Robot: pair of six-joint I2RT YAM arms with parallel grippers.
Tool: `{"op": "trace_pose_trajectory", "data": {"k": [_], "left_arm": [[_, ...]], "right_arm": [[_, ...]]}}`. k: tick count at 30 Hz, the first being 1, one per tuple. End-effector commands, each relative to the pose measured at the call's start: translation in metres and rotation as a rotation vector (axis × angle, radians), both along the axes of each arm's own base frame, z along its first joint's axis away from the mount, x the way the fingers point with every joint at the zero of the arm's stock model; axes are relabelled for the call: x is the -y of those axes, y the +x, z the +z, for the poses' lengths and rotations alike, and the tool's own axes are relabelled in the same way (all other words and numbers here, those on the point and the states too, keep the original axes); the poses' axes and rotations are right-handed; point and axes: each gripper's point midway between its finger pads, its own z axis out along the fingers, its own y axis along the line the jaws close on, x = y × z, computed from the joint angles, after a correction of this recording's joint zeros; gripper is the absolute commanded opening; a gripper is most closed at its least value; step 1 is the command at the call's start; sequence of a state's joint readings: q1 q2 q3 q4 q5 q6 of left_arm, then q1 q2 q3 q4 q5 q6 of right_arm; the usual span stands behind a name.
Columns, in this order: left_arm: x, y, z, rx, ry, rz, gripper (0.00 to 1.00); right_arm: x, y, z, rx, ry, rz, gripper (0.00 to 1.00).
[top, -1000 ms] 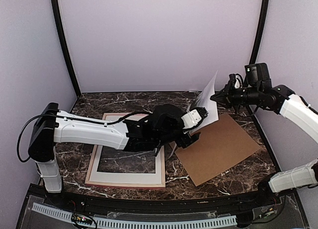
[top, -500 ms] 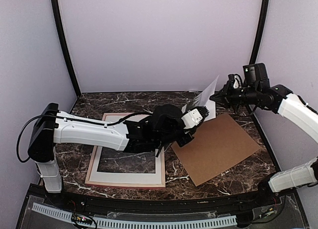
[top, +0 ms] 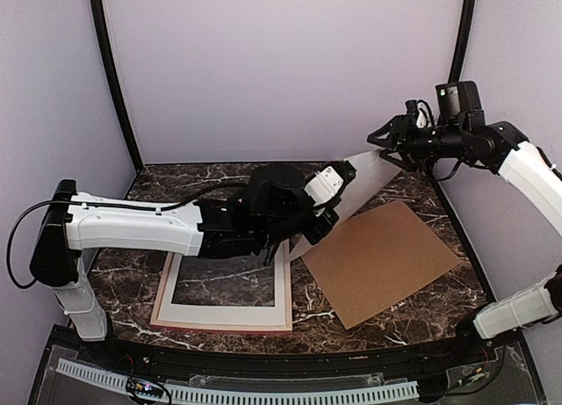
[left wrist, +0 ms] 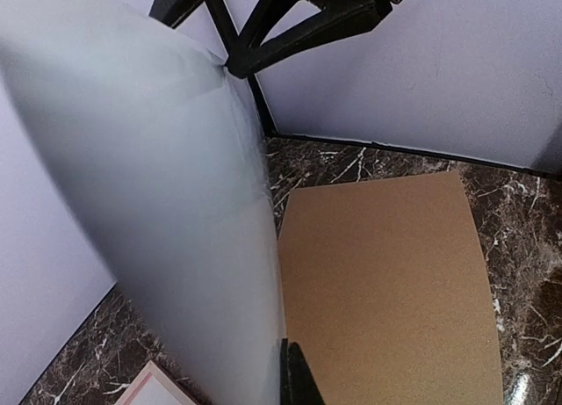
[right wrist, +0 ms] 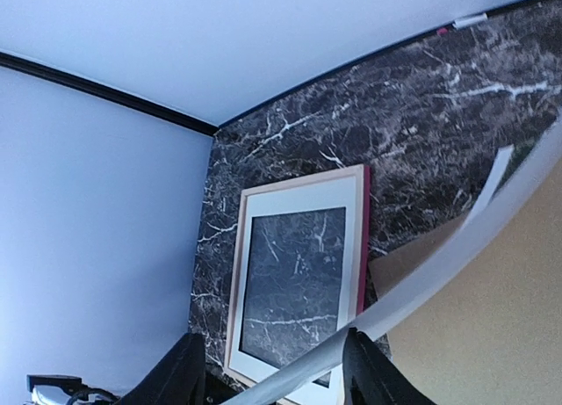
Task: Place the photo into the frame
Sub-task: Pass from the right arm to the left, then pass from the left arm to the right
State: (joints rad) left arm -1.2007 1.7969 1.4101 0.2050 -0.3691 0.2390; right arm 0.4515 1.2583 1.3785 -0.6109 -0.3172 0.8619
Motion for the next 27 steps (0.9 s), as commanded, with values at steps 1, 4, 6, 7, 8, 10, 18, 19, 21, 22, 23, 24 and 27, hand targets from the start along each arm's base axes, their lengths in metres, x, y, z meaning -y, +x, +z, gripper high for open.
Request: {"op": "trace_pose_trajectory", "data": {"k": [1, 4, 6, 7, 8, 10, 18, 19, 21, 22, 23, 24, 27], "left_arm": [[-0.028, 0.003, 0.066, -0.061, -0.163, 0.038, 0.00], [-0.045, 0.009, 0.076, -0.167, -0.234, 0.051, 0.00], [-0.064, 0.014, 0.093, -0.232, -0.310, 0.056, 0.00], [-0.073, 0.020, 0.095, -0.258, -0.332, 0.060, 0.00], [-0.086, 0.024, 0.100, -0.298, -0.375, 0.073, 0.00], [-0.109, 0.028, 0.103, -0.349, -0.423, 0.109, 0.00], [-0.222, 0.033, 0.070, -0.544, -0.610, 0.359, 0.00], [-0.231, 0.032, 0.047, -0.580, -0.596, 0.399, 0.00], [-0.256, 0.029, 0.025, -0.632, -0.642, 0.472, 0.00], [-0.271, 0.028, 0.025, -0.657, -0.707, 0.504, 0.00], [-0.280, 0.025, 0.003, -0.710, -0.723, 0.549, 0.00], [-0.292, 0.024, 0.003, -0.712, -0.765, 0.570, 0.00], [-0.318, 0.015, -0.028, -0.779, -0.859, 0.655, 0.00]], "right_arm": [[0.004, -0.003, 0.053, 0.126, -0.026, 0.022, 0.60], [0.004, -0.005, 0.073, 0.161, -0.036, 0.037, 0.65], [0.003, -0.007, 0.083, 0.181, -0.031, 0.051, 0.67], [0.002, -0.009, 0.088, 0.192, -0.023, 0.059, 0.68], [0.001, -0.009, 0.093, 0.203, -0.018, 0.062, 0.69], [0.002, -0.010, 0.098, 0.218, -0.018, 0.065, 0.70], [-0.008, -0.001, 0.065, 0.170, -0.027, 0.092, 0.70], [-0.009, 0.001, 0.060, 0.160, -0.028, 0.096, 0.70], [-0.013, 0.004, 0.051, 0.151, -0.023, 0.103, 0.69], [-0.014, 0.006, 0.044, 0.137, -0.023, 0.106, 0.69], [-0.016, 0.007, 0.038, 0.127, -0.024, 0.110, 0.69], [-0.017, 0.008, 0.031, 0.117, -0.026, 0.113, 0.68], [-0.024, 0.010, 0.006, 0.075, -0.027, 0.128, 0.68]]}}
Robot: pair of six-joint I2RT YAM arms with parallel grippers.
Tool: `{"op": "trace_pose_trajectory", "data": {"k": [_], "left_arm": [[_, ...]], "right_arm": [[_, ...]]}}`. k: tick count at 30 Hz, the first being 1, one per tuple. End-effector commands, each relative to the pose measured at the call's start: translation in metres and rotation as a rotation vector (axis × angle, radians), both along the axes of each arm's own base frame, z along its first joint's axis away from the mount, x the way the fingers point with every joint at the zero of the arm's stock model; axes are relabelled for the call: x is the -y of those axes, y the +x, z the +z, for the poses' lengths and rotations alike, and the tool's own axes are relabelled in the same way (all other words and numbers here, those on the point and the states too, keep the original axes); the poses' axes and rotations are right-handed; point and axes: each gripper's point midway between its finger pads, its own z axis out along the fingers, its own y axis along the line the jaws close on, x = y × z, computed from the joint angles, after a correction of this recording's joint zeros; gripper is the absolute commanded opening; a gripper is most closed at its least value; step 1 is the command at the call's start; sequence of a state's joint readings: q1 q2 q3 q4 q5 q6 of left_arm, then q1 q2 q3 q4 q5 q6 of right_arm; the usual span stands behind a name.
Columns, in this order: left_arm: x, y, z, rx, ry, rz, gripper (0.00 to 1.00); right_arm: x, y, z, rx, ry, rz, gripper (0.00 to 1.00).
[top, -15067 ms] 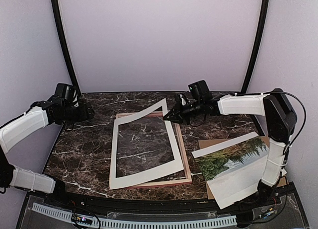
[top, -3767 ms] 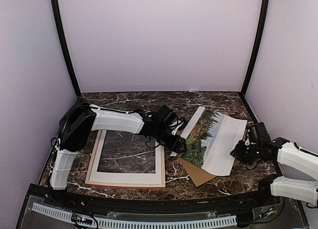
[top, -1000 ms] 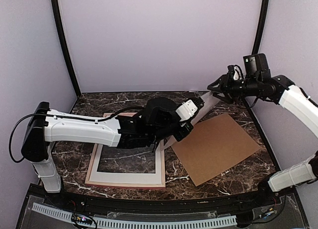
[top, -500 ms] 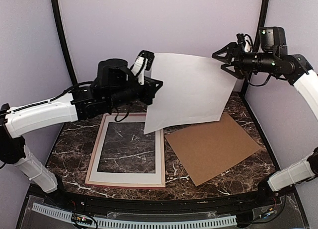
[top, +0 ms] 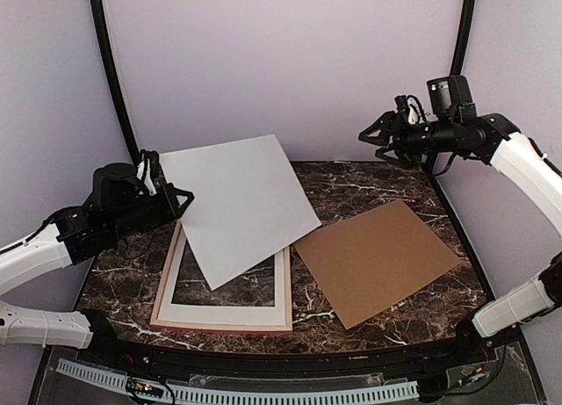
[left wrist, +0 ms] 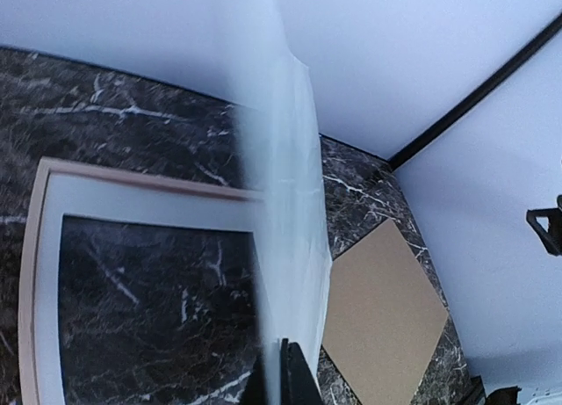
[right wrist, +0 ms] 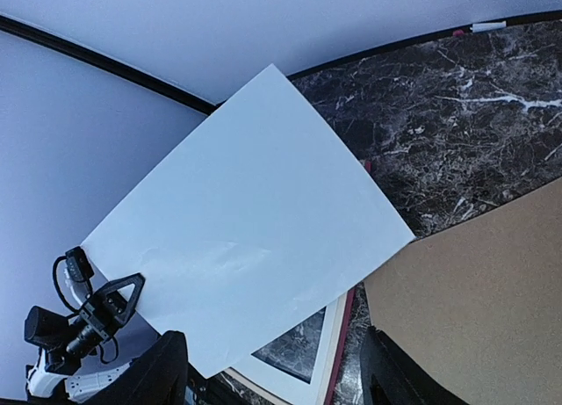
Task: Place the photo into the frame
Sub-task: Pass from the left arm to the right
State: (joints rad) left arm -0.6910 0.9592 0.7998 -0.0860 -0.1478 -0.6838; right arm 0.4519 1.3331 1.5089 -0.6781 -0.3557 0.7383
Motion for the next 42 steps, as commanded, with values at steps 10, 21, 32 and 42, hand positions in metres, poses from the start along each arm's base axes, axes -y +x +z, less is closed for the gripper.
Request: {"op": "trace_pose_trajectory", "data": {"k": [10, 21, 32, 42], "left_arm": [[-0.047, -0.021, -0.085, -0.265, -0.342, 0.247, 0.00], [-0.032, -0.018, -0.080, -0.318, -0.594, 0.235, 0.00], [-0.040, -0.004, -0.066, -0.258, -0.651, 0.306, 0.00], [-0.032, 0.003, -0.059, -0.258, -0.678, 0.294, 0.00]], "right_arm": [[-0.085, -0.012, -0.119, -0.158, 0.035, 0.137, 0.68], [-0.183, -0.046, -0.199, -0.302, 0.087, 0.259, 0.72], [-0.182, -0.062, -0.213, -0.386, 0.224, 0.192, 0.72], [-0.216, -0.078, -0.226, -0.460, 0.297, 0.253, 0.71]]}}
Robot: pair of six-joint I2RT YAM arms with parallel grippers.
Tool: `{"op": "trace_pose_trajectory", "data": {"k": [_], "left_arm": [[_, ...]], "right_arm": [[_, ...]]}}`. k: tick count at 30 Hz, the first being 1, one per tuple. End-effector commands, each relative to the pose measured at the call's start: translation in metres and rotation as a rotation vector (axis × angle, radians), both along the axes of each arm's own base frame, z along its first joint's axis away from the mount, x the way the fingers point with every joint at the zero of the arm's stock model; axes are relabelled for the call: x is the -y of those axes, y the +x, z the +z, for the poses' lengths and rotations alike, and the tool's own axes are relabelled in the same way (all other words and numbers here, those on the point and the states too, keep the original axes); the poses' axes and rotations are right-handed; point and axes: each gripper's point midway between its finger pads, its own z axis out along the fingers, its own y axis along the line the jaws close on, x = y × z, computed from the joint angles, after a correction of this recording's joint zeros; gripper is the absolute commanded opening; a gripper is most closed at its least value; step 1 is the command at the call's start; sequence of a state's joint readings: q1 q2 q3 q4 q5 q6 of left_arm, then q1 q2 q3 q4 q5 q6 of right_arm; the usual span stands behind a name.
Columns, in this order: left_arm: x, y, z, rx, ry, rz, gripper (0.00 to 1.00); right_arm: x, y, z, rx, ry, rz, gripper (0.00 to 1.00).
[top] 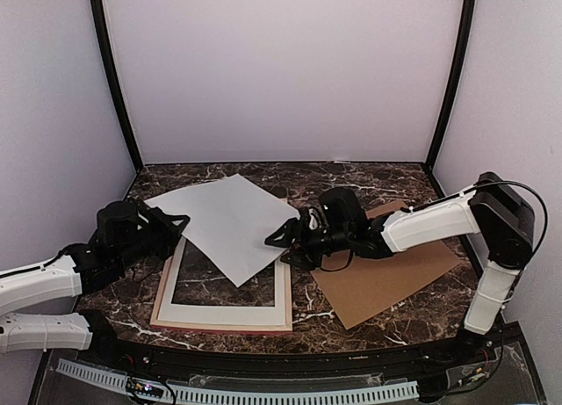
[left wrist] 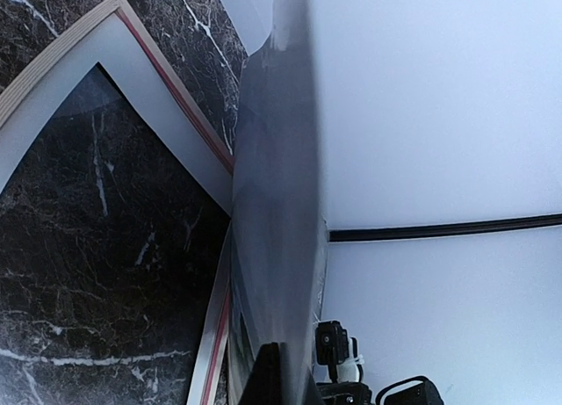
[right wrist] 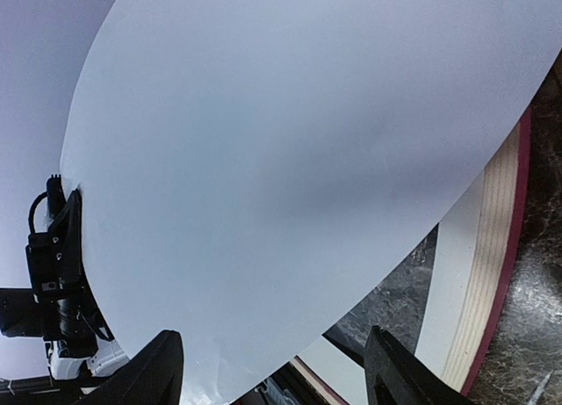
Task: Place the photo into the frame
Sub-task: Pass from the left arm to the right
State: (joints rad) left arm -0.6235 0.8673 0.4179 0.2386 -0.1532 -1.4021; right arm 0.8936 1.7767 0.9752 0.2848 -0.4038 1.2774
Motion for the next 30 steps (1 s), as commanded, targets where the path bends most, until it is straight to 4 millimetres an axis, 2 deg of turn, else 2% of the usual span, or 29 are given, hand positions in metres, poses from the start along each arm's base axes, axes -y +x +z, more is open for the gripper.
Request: {"op": "trace_pose_trajectory", "data": {"k": [1, 10, 19, 26, 30], "left_arm": [[0.001, 0.007, 0.021, 0.048, -0.054, 0.018, 0.00], [0.000, 0.007, 0.027, 0.062, -0.074, 0.024, 0.00], [0.002, 0.005, 0.020, 0.043, -0.105, 0.018, 0.00], [-0.003, 0.000, 0.015, 0.033, -0.092, 0.026, 0.00], [-0.009, -0.007, -0.001, 0.004, -0.075, 0.027, 0.00]], "right_arm": [[-0.022, -0.004, 0.008, -0.020, 0.094, 0.017, 0.72], [-0.029, -0.009, -0.003, -0.050, 0.106, 0.015, 0.71], [-0.041, -0.007, -0.010, -0.083, 0.168, 0.001, 0.70], [-0.030, 0.002, -0.004, -0.057, 0.192, -0.086, 0.67], [-0.024, 0.010, 0.001, -0.027, 0.200, -0.117, 0.65]]}}
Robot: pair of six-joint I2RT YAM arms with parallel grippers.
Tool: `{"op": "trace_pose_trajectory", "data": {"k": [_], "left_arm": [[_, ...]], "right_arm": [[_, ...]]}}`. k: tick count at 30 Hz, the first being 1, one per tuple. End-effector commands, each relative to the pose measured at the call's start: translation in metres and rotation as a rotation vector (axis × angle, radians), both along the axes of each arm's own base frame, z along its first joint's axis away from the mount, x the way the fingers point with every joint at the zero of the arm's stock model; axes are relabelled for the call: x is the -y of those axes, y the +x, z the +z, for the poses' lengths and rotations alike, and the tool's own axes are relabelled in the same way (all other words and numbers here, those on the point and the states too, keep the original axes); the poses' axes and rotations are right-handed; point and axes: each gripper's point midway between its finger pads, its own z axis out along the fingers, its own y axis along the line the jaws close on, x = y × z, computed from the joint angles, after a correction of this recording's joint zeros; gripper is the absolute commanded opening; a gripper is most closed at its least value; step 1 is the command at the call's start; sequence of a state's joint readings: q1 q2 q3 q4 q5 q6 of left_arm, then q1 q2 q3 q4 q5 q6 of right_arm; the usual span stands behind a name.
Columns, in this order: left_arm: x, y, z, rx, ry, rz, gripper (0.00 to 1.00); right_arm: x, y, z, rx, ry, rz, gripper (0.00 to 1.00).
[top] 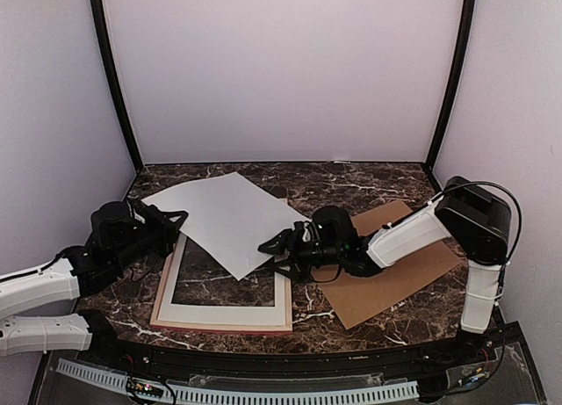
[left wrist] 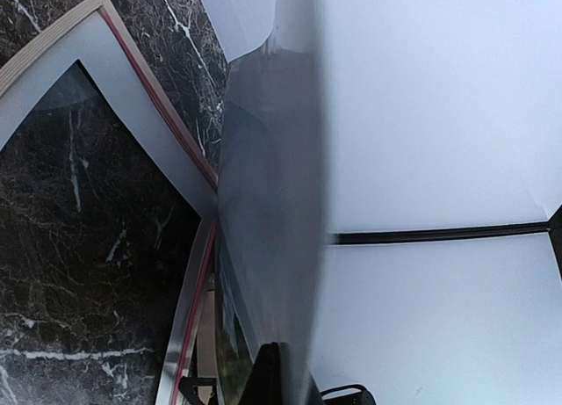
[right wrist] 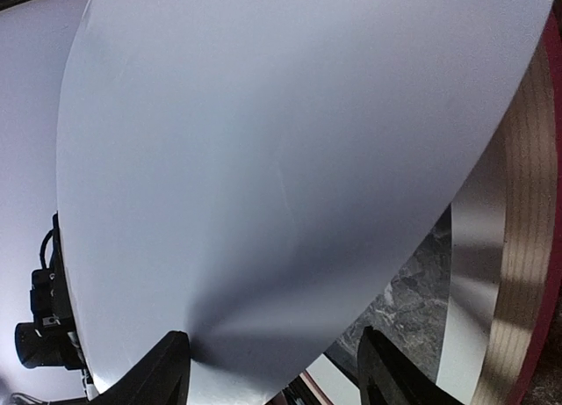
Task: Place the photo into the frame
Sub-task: Pass from the left arm to the right
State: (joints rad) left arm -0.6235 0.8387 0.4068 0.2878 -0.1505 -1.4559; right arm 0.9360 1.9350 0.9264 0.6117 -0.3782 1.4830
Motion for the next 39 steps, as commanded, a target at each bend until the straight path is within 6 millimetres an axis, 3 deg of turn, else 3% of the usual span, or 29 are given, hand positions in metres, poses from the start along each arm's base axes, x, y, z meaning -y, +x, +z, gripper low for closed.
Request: {"op": "trace_pose_trajectory", "data": {"k": [1, 16, 23, 25, 28, 35, 39], "left_arm": [[-0.010, -0.009, -0.017, -0.030, 0.011, 0.016, 0.00], [-0.017, -0.023, -0.041, -0.068, 0.058, -0.004, 0.00], [-0.015, -0.026, -0.049, -0.080, 0.072, -0.029, 0.01], [-0.013, -0.027, -0.050, -0.080, 0.082, -0.042, 0.05], [-0.012, -0.028, -0.052, -0.070, 0.100, -0.057, 0.20], [-0.019, -0.032, -0.046, -0.029, 0.149, -0.057, 0.64], [-0.027, -0.036, -0.037, 0.001, 0.226, -0.059, 0.78]], "right_arm": [[0.004, 0.015, 0.033, 0.079, 0.077, -0.065, 0.64], [0.022, 0.052, 0.044, 0.167, 0.050, -0.126, 0.39], [0.030, 0.070, 0.040, 0.199, -0.005, -0.145, 0.21], [0.034, 0.077, 0.039, 0.216, -0.032, -0.147, 0.12], [0.043, 0.087, 0.034, 0.234, -0.080, -0.145, 0.00], [0.062, 0.102, 0.027, 0.252, -0.171, -0.054, 0.00], [0.070, 0.108, 0.020, 0.264, -0.219, 0.023, 0.00]]}}
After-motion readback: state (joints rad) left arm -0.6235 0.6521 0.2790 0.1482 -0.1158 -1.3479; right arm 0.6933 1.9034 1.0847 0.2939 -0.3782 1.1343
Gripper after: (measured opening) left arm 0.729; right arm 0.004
